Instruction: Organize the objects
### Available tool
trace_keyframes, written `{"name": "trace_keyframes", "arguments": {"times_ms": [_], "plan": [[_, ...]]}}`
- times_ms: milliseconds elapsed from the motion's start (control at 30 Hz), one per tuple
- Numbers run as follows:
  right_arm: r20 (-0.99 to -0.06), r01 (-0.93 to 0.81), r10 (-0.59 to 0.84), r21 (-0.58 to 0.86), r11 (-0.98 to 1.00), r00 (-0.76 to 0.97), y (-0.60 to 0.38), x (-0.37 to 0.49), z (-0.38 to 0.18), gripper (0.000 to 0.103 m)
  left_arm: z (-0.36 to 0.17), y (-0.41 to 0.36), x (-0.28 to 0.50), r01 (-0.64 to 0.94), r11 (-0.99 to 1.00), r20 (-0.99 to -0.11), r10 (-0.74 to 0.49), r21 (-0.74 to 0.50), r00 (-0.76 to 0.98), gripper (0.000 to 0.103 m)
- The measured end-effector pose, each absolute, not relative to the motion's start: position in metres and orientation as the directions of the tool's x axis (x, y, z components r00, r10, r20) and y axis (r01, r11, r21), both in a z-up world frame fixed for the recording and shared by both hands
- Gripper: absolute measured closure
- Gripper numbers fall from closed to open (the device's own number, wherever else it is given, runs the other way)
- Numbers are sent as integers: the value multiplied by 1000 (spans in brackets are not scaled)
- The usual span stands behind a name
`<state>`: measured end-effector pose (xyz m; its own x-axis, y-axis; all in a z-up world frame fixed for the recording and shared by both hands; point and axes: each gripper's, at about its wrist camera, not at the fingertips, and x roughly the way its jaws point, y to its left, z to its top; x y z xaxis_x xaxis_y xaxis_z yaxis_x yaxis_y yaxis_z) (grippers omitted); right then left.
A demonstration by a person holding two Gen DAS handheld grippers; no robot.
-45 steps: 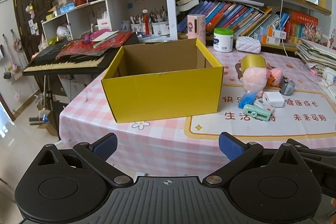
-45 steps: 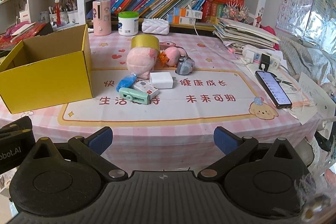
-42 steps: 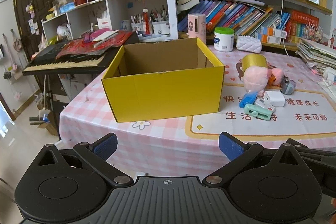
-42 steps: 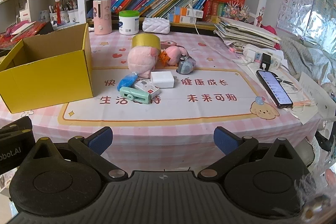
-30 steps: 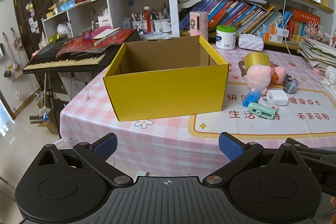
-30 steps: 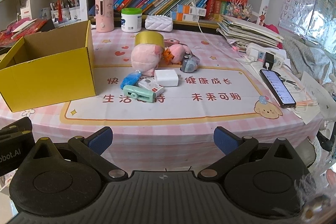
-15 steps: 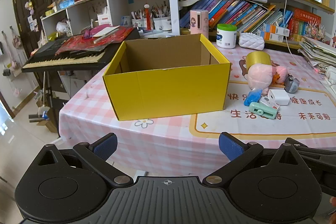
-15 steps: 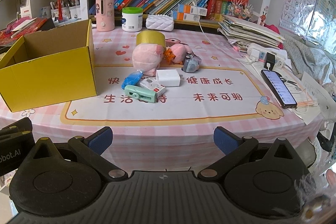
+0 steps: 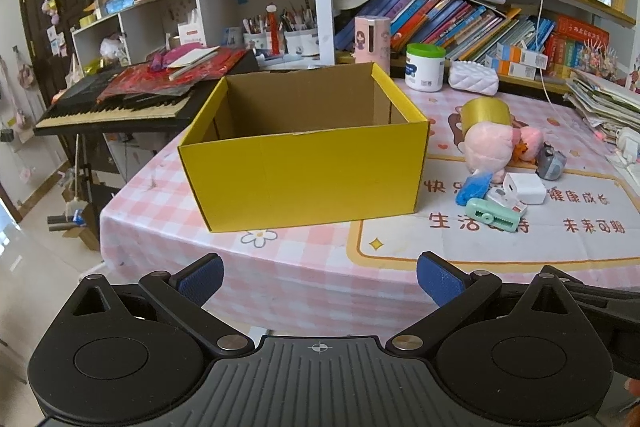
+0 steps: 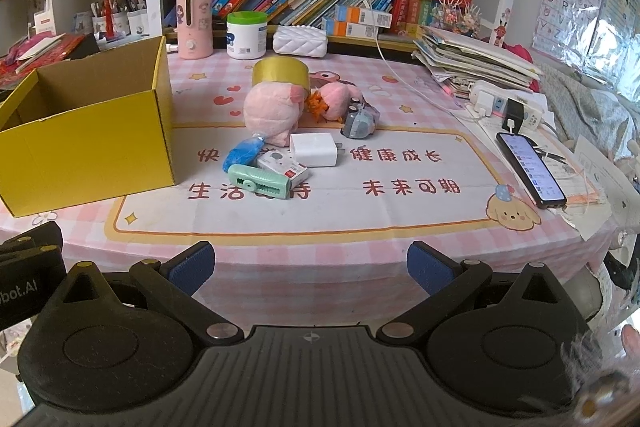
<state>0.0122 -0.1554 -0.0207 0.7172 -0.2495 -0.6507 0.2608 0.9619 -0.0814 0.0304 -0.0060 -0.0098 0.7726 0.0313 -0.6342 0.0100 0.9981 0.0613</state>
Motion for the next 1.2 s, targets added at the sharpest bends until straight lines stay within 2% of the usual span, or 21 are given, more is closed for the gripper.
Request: {"name": "trace_keyframes", "arguments": {"times_ms": [767, 1200], "plan": [[-678, 186, -180, -64, 980, 713, -202, 70, -22, 0, -14, -44, 74, -36, 998, -657, 54, 42, 752, 0], [-686, 85, -70, -13, 996, 724, -243, 111, -26, 0, -18, -79, 101, -82, 995, -672, 99, 57, 734, 0]]}}
